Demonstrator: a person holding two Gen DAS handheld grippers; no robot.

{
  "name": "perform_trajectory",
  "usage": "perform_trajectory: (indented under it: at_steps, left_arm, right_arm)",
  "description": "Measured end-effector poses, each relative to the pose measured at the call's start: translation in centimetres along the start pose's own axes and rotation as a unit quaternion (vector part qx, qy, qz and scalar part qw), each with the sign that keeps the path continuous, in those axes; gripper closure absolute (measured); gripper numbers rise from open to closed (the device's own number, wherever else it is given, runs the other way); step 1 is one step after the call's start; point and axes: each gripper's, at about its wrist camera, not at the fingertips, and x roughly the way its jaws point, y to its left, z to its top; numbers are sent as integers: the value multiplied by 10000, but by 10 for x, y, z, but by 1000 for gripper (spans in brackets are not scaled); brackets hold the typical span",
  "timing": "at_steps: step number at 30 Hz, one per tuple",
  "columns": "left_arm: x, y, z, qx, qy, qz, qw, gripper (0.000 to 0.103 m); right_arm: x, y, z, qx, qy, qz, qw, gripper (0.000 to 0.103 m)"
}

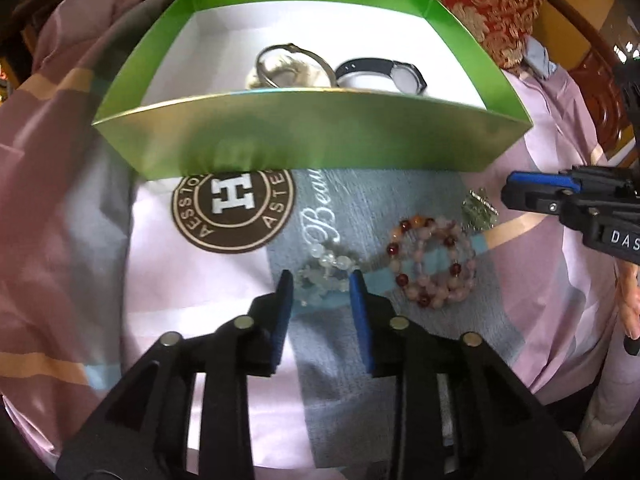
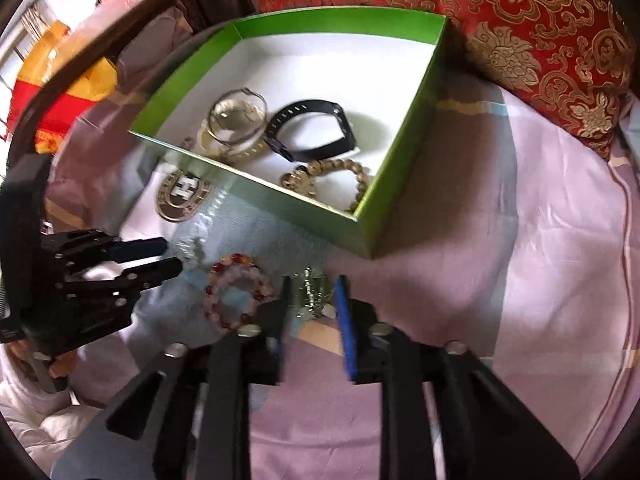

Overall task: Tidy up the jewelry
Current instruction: 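Grasp the white crystal bead bracelet with the left tool while the right tool grasps the green crystal pendant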

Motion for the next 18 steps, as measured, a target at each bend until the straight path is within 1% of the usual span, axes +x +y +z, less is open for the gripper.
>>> perform_trajectory:
  at_steps: [2,4,5,6,7,8,12,18]
  left_arm:
    - [4,-3,0,62,38,-18,10000,72]
    - [9,-5,-1,65,100,-43,9999,72]
    - [9,-5,-1,59,54,-9,10000,76]
    - [9,-5,0,52,32,10,10000,90]
    - [9,-4,0,32,42,-26,10000,96]
    - [8,-3,0,1,52,-47,10000,96]
    - [-3,0,1,-49,-128,-7,9999,96]
    - [-30,5,4,-123,-468,-8,9988,96]
  right_arm:
    - [5,-2,-1,38,53,-36,10000,77]
    - [11,1,-2,-47,99,-228,9997,77]
    - [15,4,-3,-93,132,-280,9995,77]
    - [18,7,-4,-160,170,-287,9993,78]
    - [18,10,-5,-220,179,-278,9992,86]
    - [18,14,-6,-321,175,-261,9990,97]
    - [3,15,-5,-397,-98,-124,9991,98]
    - [-23,0,0,-165,-474,190,9986,98]
